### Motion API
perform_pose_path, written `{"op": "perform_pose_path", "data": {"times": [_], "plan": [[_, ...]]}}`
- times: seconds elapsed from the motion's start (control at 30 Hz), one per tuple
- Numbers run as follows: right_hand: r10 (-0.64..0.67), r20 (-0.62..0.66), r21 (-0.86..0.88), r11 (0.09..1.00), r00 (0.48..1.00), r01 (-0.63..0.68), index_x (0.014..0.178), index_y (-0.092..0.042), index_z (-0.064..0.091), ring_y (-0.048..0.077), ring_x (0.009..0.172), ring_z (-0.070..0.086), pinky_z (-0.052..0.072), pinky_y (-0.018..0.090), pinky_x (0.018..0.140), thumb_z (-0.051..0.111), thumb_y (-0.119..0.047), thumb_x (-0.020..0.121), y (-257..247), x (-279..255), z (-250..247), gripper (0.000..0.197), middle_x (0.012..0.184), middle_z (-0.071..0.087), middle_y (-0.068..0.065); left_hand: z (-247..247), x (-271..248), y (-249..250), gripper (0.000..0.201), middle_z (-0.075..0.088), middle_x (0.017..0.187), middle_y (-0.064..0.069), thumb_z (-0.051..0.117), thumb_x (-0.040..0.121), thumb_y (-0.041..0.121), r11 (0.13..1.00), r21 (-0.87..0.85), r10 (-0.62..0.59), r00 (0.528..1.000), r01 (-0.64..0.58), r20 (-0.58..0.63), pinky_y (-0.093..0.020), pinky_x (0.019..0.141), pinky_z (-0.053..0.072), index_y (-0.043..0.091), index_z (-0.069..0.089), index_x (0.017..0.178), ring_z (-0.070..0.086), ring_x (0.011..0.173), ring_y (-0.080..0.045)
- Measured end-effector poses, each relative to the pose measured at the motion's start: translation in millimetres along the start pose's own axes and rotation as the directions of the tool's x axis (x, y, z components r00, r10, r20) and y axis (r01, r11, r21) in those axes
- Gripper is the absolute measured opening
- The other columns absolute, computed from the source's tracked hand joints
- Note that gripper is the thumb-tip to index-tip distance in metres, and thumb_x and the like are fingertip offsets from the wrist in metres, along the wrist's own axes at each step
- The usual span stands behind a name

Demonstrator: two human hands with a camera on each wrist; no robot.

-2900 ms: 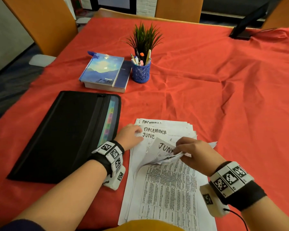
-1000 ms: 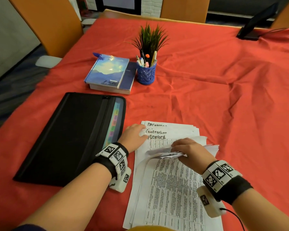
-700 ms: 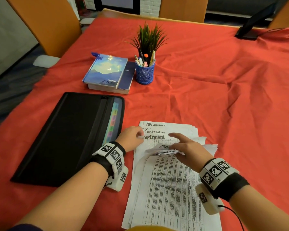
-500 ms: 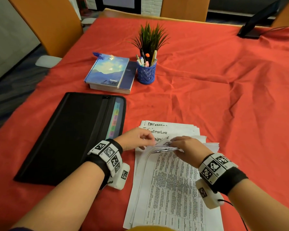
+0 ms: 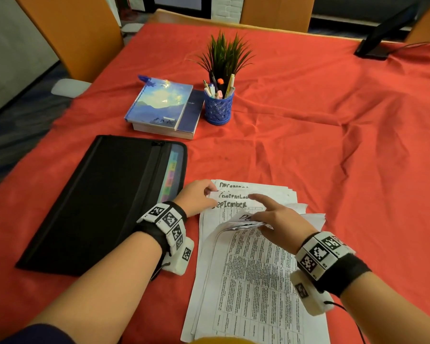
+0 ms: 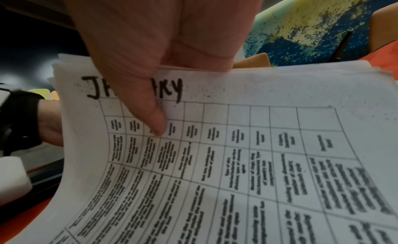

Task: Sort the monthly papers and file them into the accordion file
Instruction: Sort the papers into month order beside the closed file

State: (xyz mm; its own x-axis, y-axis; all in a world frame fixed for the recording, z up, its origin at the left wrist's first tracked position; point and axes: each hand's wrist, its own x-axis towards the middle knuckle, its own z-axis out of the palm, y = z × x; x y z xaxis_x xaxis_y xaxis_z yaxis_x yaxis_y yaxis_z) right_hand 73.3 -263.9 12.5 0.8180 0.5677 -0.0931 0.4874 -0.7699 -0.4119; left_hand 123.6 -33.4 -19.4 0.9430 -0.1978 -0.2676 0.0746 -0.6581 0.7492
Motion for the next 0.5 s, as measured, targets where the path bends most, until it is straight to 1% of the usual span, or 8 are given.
{"op": "perform_pose_path", "data": {"times": [0.07,0.13,0.2,0.23,0.3,0.33,0.4,0.5], "plan": [[-0.031,-0.011,-0.016,0.999,0.999,0.03,0.095,-0.014,0.072,0.029,0.08,0.068,0.055,0.042,0.068,0.063,0.001,0.074,2,1,1,0.027,0.145,0.038,0.008,-4,-7,7,0.02,0.056,0.081,0.007,0.07,0.078,0.003,0.988,-0.151,0.057,0.995,-0.044,0.086,-0.017,0.069,0.039,0.019,0.059,0.083,0.049,0.071,-0.006],[-0.057,-0.021,-0.025,0.998,0.998,0.056,0.092,-0.014,0.072,0.028,0.076,0.068,0.055,0.041,0.064,0.064,0.002,0.071,3,1,2,0.028,0.144,0.04,0.009,-5,-15,10,0.02,0.056,0.086,0.004,0.069,0.078,0.002,0.971,-0.235,0.1,0.972,-0.048,0.213,-0.014,0.07,0.038,0.018,0.06,0.086,0.048,0.074,-0.006],[-0.073,-0.035,-0.017,0.997,0.997,0.073,0.089,-0.014,0.072,0.028,0.078,0.069,0.056,0.039,0.064,0.065,0.004,0.068,3,0,3,0.028,0.137,0.048,0.01,-4,-23,8,0.025,0.055,0.088,0.003,0.067,0.079,-0.001,0.963,-0.267,0.101,0.956,-0.025,0.274,-0.016,0.075,0.039,0.019,0.062,0.094,0.049,0.078,-0.007],[-0.076,-0.043,-0.018,0.997,0.996,0.076,0.088,-0.013,0.072,0.028,0.082,0.069,0.056,0.038,0.066,0.066,0.005,0.067,2,0,3,0.029,0.133,0.053,0.01,-4,-26,6,0.029,0.058,0.091,0.002,0.065,0.079,-0.003,0.957,-0.291,0.097,0.955,-0.011,0.282,-0.018,0.08,0.041,0.019,0.062,0.097,0.053,0.082,-0.008],[-0.085,-0.063,-0.029,0.996,0.994,0.084,0.087,-0.012,0.073,0.027,0.085,0.068,0.055,0.037,0.067,0.068,0.007,0.065,2,0,4,0.029,0.124,0.059,0.011,-3,-30,2,0.034,0.066,0.106,-0.004,0.061,0.081,-0.008,0.924,-0.382,0.109,0.95,0.012,0.292,-0.022,0.091,0.045,0.014,0.064,0.107,0.062,0.098,-0.013],[-0.092,-0.073,-0.032,0.995,0.993,0.09,0.085,-0.012,0.073,0.027,0.084,0.068,0.055,0.036,0.066,0.069,0.007,0.064,2,-1,4,0.029,0.12,0.061,0.011,-2,-33,0,0.033,0.067,0.111,-0.006,0.06,0.083,-0.008,0.908,-0.418,0.115,0.95,0.019,0.292,-0.021,0.093,0.047,0.009,0.064,0.111,0.063,0.102,-0.012],[-0.107,-0.087,-0.037,0.994,0.99,0.104,0.084,-0.014,0.073,0.026,0.082,0.069,0.055,0.035,0.066,0.071,0.007,0.061,3,-2,5,0.031,0.117,0.063,0.01,0,-35,-3,0.026,0.068,0.111,-0.004,0.058,0.088,-0.003,0.903,-0.429,0.095,0.961,0.027,0.26,-0.019,0.091,0.049,0.002,0.064,0.113,0.064,0.102,-0.007],[-0.117,-0.097,-0.026,0.993,0.988,0.115,0.083,-0.016,0.071,0.025,0.086,0.068,0.056,0.034,0.065,0.071,0.008,0.059,4,-5,6,0.033,0.125,0.059,0.01,8,-33,-10,0.021,0.069,0.109,-0.009,0.062,0.088,0.006,0.899,-0.432,-0.008,0.991,0.065,0.131,-0.033,0.095,0.05,0.001,0.067,0.108,0.065,0.104,-0.017]]}}
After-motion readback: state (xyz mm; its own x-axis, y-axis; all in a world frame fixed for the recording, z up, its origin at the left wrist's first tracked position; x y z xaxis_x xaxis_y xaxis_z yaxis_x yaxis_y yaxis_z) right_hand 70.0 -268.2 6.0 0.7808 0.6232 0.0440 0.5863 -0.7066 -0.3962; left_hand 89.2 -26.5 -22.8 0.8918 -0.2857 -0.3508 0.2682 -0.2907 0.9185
